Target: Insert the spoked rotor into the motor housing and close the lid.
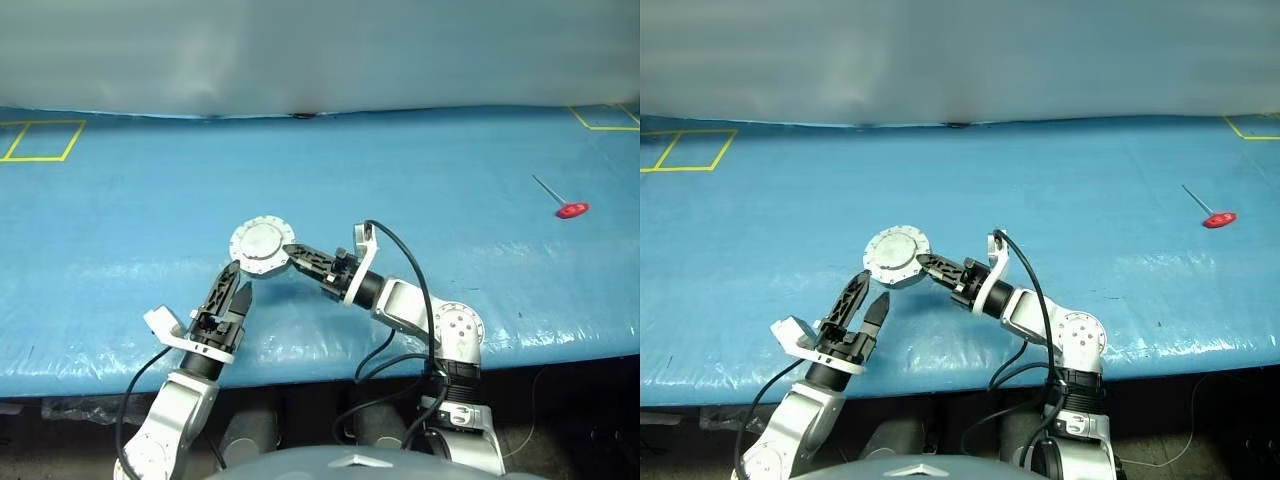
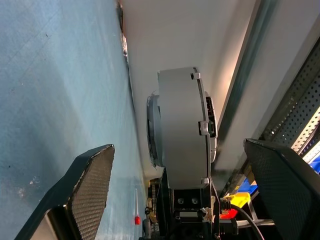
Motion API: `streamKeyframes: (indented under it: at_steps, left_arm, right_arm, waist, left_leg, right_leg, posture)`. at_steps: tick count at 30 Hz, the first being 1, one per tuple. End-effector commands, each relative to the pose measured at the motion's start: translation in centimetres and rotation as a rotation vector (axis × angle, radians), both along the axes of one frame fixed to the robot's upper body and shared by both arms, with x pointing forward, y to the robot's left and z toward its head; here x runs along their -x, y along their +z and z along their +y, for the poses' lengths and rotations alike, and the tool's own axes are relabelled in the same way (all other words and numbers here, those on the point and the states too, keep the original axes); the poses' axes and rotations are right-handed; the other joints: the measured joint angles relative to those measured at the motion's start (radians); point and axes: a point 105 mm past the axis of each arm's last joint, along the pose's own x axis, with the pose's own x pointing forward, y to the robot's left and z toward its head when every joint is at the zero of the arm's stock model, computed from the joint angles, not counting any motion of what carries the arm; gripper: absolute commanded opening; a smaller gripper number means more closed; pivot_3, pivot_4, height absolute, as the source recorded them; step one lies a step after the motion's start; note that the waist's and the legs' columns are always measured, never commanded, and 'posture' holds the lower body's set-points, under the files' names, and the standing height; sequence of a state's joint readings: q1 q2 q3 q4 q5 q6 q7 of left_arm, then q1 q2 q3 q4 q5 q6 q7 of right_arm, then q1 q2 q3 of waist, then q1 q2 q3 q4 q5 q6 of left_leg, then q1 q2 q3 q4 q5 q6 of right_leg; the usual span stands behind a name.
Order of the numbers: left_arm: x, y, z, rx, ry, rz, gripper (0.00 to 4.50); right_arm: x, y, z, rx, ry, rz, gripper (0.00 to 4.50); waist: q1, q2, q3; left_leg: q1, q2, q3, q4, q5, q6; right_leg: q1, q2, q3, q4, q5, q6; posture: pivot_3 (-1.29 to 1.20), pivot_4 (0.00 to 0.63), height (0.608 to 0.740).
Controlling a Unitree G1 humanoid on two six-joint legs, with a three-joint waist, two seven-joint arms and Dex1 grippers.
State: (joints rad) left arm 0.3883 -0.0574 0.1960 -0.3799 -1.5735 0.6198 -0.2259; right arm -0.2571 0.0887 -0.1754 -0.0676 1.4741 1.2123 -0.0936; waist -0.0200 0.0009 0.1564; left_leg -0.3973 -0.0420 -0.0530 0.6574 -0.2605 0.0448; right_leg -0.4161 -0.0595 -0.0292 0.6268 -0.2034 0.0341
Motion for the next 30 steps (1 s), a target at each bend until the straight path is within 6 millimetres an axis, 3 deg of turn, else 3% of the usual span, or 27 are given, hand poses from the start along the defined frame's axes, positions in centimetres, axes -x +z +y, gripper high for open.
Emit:
streamKeyframes:
  at_steps: [1,9,12,17,25,30]
  left_arm:
    - [0.0,0.6,-0.2,0.025,-0.009,-0.045,4.50]
    - [-0.2,1.0,-1.0,0.031,-0.035,-0.052,4.50]
    - [-0.1,0.9,-1.3,0.031,-0.052,-0.033,3.94]
    - [0.3,1.0,-1.6,0.038,-0.056,-0.029,2.42]
    - [0.5,1.2,-1.6,0.041,-0.037,-0.023,2.43]
    - [0.1,1.5,-1.3,0.019,0.003,-0.029,2.43]
  right_arm:
    - [1.9,1.7,1.3,-0.082,0.081,-0.043,1.20]
    - [3.1,1.3,1.7,-0.068,0.122,-0.022,1.20]
    - [3.1,1.3,1.7,-0.065,0.123,-0.023,1.20]
    - [2.6,1.0,1.6,-0.036,0.105,-0.028,1.20]
    - [1.4,0.6,1.3,0.023,0.050,-0.065,1.20]
    - [1.2,0.5,0.6,0.058,0.026,-0.115,2.85]
  waist:
    - [-0.001,0.000,0.000]
    - [-0.001,0.000,0.000]
    - [0.000,-0.001,0.000]
    - [0.000,-0.001,0.000]
    - [0.000,-0.001,0.001]
    - [0.004,-0.002,0.001]
  left_leg:
    - [0.000,0.000,0.000,0.000,0.000,0.000]
    - [0.000,0.000,0.000,0.002,0.000,0.000]
    - [0.000,0.000,0.000,0.003,-0.001,0.001]
    - [-0.001,0.000,0.000,0.003,-0.001,0.002]
    - [-0.001,0.000,0.000,0.003,-0.001,0.002]
    - [-0.001,0.000,0.001,0.003,-0.001,0.002]
  right_leg:
    - [0.000,0.000,0.000,0.000,0.000,0.000]
    - [0.000,0.000,0.000,0.000,-0.001,0.002]
    - [0.001,-0.001,0.000,0.000,-0.002,0.004]
    - [0.000,-0.001,0.000,0.000,-0.002,0.004]
    - [0.000,-0.002,0.000,0.000,-0.002,0.005]
    - [0.000,-0.001,0.000,0.000,-0.002,0.005]
  posture:
    - [0.00,0.150,0.740]
    - [0.00,0.150,0.740]
    - [0.00,0.150,0.740]
    - [0.00,0.150,0.740]
    - [0.00,0.150,0.740]
    - [0.00,0.150,0.740]
